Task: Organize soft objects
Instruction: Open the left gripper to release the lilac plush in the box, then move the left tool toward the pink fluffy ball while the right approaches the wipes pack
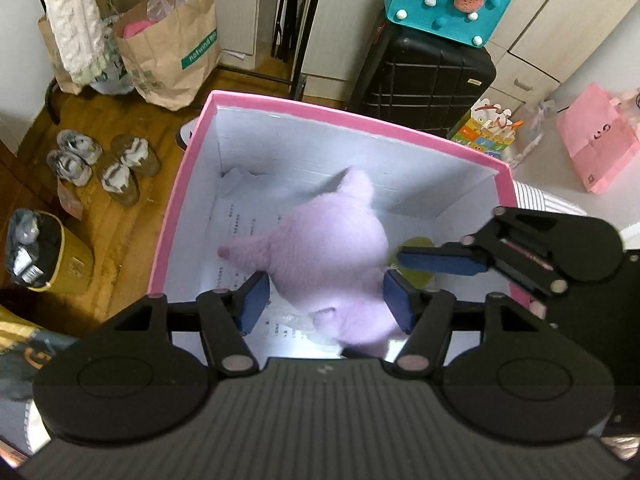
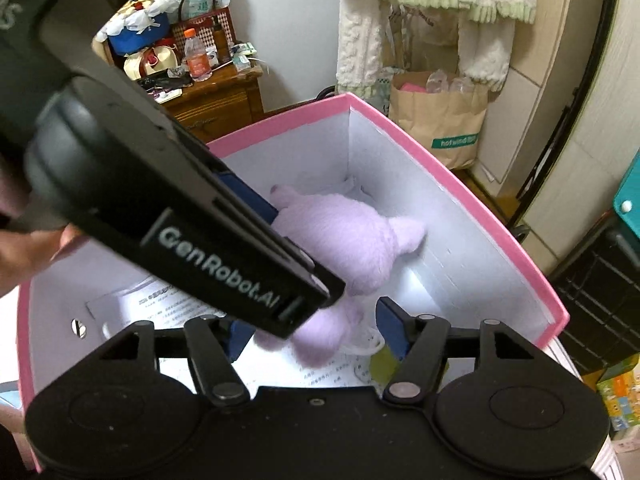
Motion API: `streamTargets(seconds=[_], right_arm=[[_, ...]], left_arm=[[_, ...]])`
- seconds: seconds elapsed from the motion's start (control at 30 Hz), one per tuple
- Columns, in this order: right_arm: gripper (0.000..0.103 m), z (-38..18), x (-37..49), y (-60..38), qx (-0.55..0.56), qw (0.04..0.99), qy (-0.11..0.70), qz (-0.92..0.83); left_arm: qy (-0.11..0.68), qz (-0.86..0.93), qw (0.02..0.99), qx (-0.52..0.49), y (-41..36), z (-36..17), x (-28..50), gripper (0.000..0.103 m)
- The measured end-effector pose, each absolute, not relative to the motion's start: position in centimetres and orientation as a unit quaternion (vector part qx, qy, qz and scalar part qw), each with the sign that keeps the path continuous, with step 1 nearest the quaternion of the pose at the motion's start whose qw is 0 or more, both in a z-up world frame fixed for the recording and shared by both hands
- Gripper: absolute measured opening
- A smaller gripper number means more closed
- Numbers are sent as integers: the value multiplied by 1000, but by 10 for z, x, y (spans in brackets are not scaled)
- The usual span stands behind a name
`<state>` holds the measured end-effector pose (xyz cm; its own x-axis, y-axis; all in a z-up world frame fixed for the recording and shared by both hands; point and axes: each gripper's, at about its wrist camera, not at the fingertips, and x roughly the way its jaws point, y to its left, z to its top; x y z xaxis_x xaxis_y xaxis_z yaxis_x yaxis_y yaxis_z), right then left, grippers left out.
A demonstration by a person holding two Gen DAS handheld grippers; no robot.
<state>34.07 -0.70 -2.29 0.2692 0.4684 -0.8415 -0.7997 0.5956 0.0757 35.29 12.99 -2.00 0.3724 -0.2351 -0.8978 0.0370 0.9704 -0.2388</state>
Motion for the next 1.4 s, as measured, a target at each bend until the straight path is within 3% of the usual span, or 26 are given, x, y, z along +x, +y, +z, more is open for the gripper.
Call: streamTargets(seconds=[0.1, 0.77, 1.4], right_arm=[[70, -12, 329, -15, -190, 781, 433, 408], [70, 65, 226, -69, -168, 819, 367, 408], [72, 79, 129, -149, -164, 839, 344, 389]], left_arm=[[546, -79, 831, -71, 128, -13, 345, 70], [484, -99, 869, 33, 109, 62, 241, 72], [466, -166, 860, 128, 36, 84, 136, 79]])
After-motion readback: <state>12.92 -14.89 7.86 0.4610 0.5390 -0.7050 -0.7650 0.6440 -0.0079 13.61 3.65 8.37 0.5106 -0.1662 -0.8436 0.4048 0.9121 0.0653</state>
